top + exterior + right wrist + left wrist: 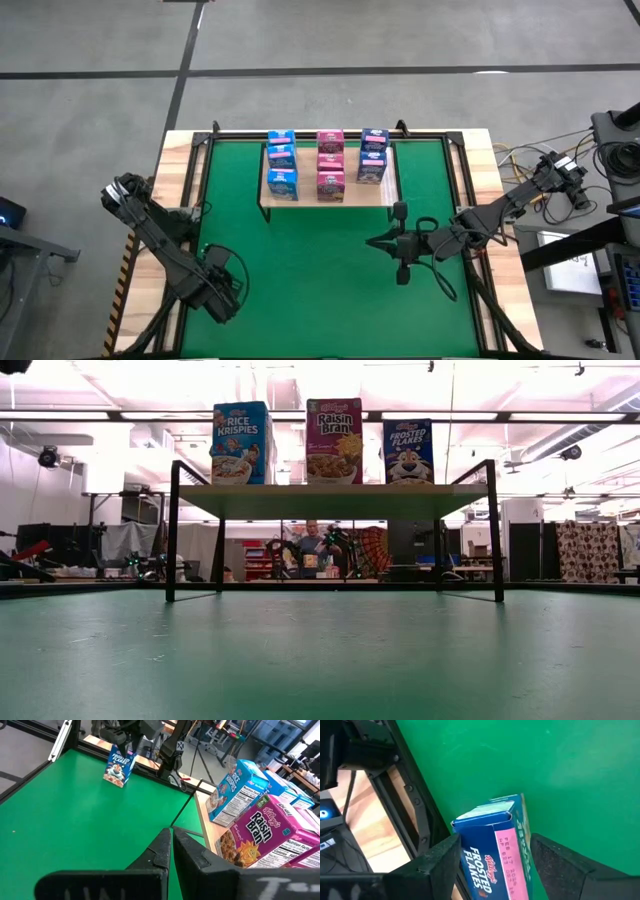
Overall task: Stack cereal on shelf
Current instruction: Put the dark blue cereal box, aligned with the other dark blue cereal box on the shelf
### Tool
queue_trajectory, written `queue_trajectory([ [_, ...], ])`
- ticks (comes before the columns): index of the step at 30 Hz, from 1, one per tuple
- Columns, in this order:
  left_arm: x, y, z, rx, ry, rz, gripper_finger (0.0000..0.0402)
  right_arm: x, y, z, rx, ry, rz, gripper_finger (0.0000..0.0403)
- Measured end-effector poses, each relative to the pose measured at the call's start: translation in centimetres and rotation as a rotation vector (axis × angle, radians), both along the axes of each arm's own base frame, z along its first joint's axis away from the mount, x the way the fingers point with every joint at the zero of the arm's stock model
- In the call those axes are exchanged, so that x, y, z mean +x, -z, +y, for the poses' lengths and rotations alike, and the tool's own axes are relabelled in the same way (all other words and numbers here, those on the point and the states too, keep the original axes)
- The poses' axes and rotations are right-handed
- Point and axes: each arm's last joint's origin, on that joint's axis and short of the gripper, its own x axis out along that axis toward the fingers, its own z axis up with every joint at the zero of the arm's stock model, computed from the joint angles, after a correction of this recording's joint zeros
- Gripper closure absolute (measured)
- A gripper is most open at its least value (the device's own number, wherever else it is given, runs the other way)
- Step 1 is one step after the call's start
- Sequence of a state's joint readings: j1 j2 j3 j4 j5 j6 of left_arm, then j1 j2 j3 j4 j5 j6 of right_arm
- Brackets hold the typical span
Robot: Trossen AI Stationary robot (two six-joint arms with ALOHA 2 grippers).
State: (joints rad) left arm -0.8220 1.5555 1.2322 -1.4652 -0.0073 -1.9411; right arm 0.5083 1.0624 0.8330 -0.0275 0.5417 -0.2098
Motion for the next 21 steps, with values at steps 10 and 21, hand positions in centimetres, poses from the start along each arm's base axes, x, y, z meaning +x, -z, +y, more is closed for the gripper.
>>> queue_trajectory([
  [10,0.1,0.0,-0.1,-0.007,-0.024,-0.015,0.0205,0.0,0.0,0.0,-0.001,0.0,0.0,0.0394],
  [21,0.3,-1.5,-0.6,-0.026,-0.061,-0.045,0.0167,0.0,0.1,0.0,0.009,0.005,0.01,0.0394],
])
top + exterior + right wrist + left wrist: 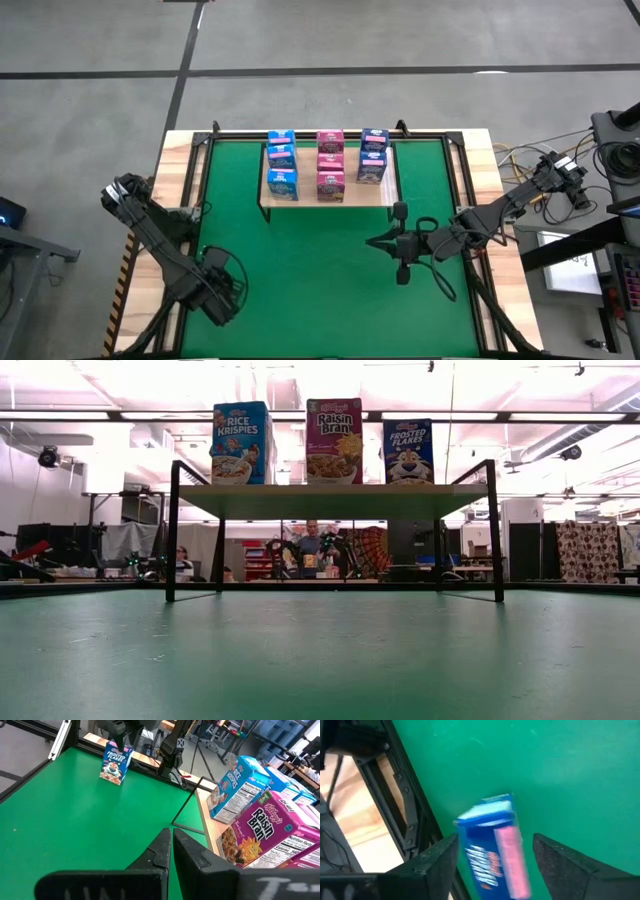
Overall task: Stack cereal on shelf
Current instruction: Put the dark blue cereal box, aligned with the other dark blue cereal box on the shelf
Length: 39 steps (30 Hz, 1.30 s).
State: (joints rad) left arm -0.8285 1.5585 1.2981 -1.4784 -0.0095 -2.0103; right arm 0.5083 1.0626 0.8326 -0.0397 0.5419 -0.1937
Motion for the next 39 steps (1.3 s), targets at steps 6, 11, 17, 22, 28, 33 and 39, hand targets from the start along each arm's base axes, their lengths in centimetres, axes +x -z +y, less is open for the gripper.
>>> queue_trajectory([
  [6,-0.9,0.9,-0.2,0.04,-0.032,0.019,0.0135,0.0,0.1,0.0,0.006,0.003,0.007,0.0394],
  [11,-1.5,2.3,-1.2,0.011,-0.053,-0.022,0.0136,0.0,0.1,0.0,0.005,0.003,0.007,0.0394],
  [17,-1.7,3.4,-1.3,0.0,-0.061,-0.036,0.0177,0.0,0.1,0.0,0.006,0.003,0.007,0.0394],
  [22,-1.6,3.0,-1.5,-0.025,-0.023,-0.031,0.0221,0.0,0.1,0.0,0.017,0.008,0.006,0.0394],
  [28,-0.7,1.2,-2.1,-0.071,0.124,-0.103,0.0256,-0.7,0.4,0.1,0.023,0.052,0.015,0.0394],
  [33,1.6,-2.0,-2.3,-0.018,0.343,-0.354,0.0261,-2.1,0.6,0.4,0.016,0.007,0.007,0.0394],
  [39,5.2,-7.1,-1.4,0.285,0.623,-0.695,0.0261,-3.8,1.1,0.5,0.03,-0.047,-0.017,0.0394],
])
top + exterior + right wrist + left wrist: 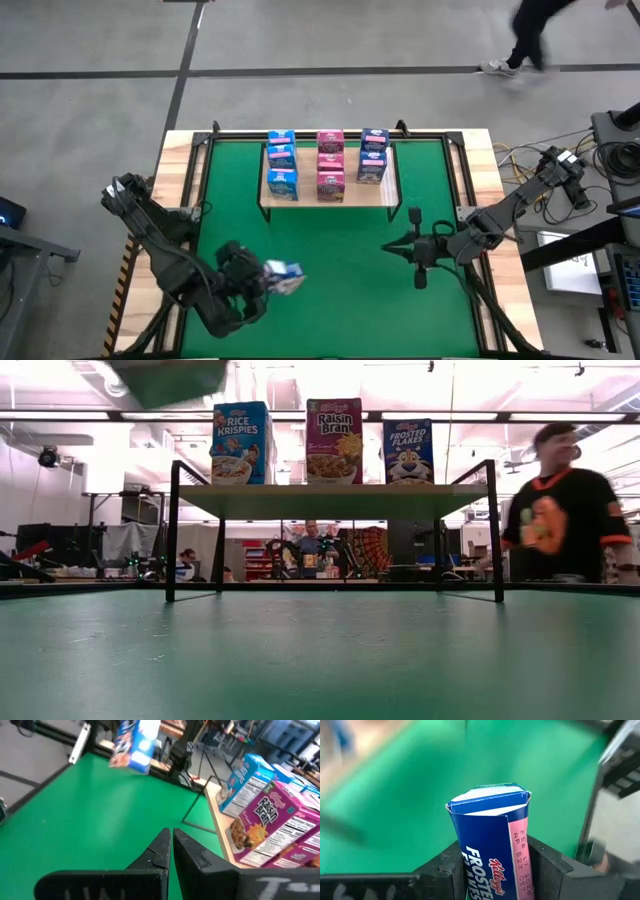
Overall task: Stack cereal on shelf
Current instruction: Put the dark blue cereal box, aligned with the other dark blue cereal box on the shelf
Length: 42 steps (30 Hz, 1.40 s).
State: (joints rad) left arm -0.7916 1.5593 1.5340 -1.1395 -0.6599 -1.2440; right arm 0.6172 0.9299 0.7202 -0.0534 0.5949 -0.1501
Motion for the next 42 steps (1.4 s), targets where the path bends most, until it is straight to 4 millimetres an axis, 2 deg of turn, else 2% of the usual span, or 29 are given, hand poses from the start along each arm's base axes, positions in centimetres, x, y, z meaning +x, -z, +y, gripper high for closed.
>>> queue_trajectory([
  [5,3.1,-3.5,1.5,0.173,0.128,-0.166,0.0261,-0.9,0.7,-0.1,0.009,-0.067,-0.052,0.0394],
  [11,5.8,-5.4,3.4,0.354,0.232,-0.247,0.0261,-2.0,1.1,-0.5,0.088,-0.169,-0.085,0.0394],
  [20,8.6,-6.6,7.0,0.463,0.237,-0.305,0.0261,-3.0,1.9,0.0,0.19,-0.303,-0.112,0.0394],
  [30,10.6,-7.7,10.7,0.469,0.209,-0.386,0.0261,-4.6,1.6,1.8,0.155,-0.445,-0.183,0.0394],
  [36,11.6,-8.1,11.9,0.493,0.204,-0.438,0.0261,-5.1,1.6,1.9,0.122,-0.475,-0.199,0.0394],
  [42,13.6,-6.8,12.7,0.531,0.221,-0.424,0.0261,-5.7,1.9,1.3,0.13,-0.473,-0.215,0.0394],
])
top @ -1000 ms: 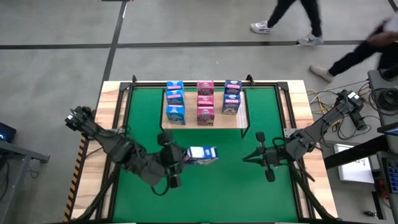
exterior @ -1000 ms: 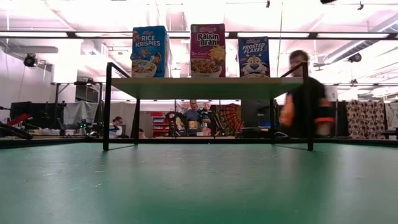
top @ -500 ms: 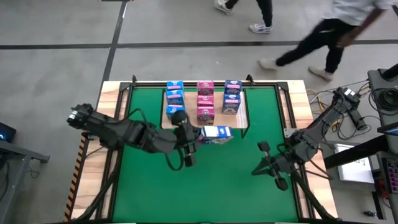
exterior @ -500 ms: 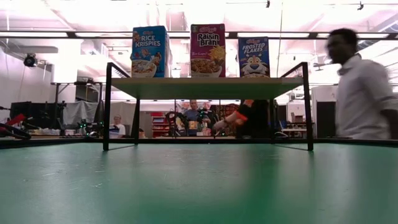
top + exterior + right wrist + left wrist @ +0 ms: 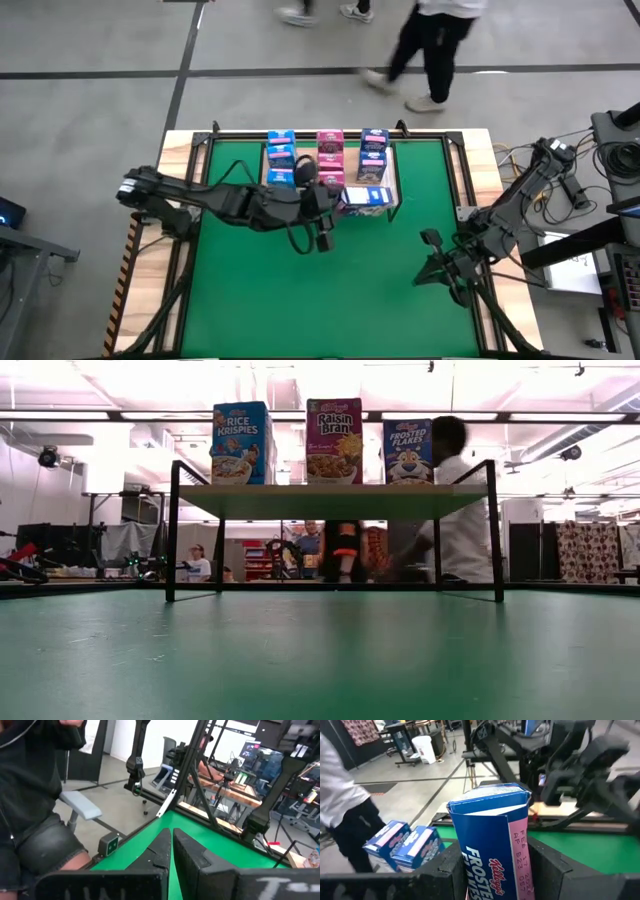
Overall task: Stack cereal on shelf
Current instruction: Put the dark blue cereal box, aligned with the other dark blue cereal box on the shelf
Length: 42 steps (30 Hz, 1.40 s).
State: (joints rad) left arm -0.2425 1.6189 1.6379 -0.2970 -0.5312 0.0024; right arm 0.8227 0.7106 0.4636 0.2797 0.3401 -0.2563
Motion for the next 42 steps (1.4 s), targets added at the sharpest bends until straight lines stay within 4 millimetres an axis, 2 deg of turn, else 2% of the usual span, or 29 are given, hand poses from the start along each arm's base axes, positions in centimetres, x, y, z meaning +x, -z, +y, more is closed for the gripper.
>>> queue_trajectory([
  [11,0.9,-0.1,1.2,0.005,-0.031,-0.043,0.026,-1.8,0.3,-1.8,0.019,-0.035,-0.078,0.0394],
  [16,2.2,0.1,1.1,-0.001,0.019,-0.111,0.026,-2.7,1.0,-2.8,0.042,-0.033,-0.168,0.0394],
  [21,3.4,1.3,1.7,0.005,0.023,-0.087,0.026,-4.2,0.8,-4.4,0.128,-0.026,-0.262,0.0394],
  [25,4.5,1.2,2.1,-0.002,0.048,-0.07,0.026,-5.0,0.9,-5.2,0.171,-0.02,-0.306,0.0394],
  [31,6.2,0.5,2.6,0.057,0.047,0.089,0.026,-5.5,1.2,-5.8,0.203,-0.018,-0.329,0.0394],
  [37,7.8,0.8,2.8,0.11,0.047,0.321,0.026,-5.6,1.2,-5.9,0.224,-0.02,-0.322,0.0394],
  [42,9.0,1.1,2.9,0.134,0.049,0.409,0.026,-5.6,1.2,-5.9,0.223,-0.02,-0.322,0.0394],
])
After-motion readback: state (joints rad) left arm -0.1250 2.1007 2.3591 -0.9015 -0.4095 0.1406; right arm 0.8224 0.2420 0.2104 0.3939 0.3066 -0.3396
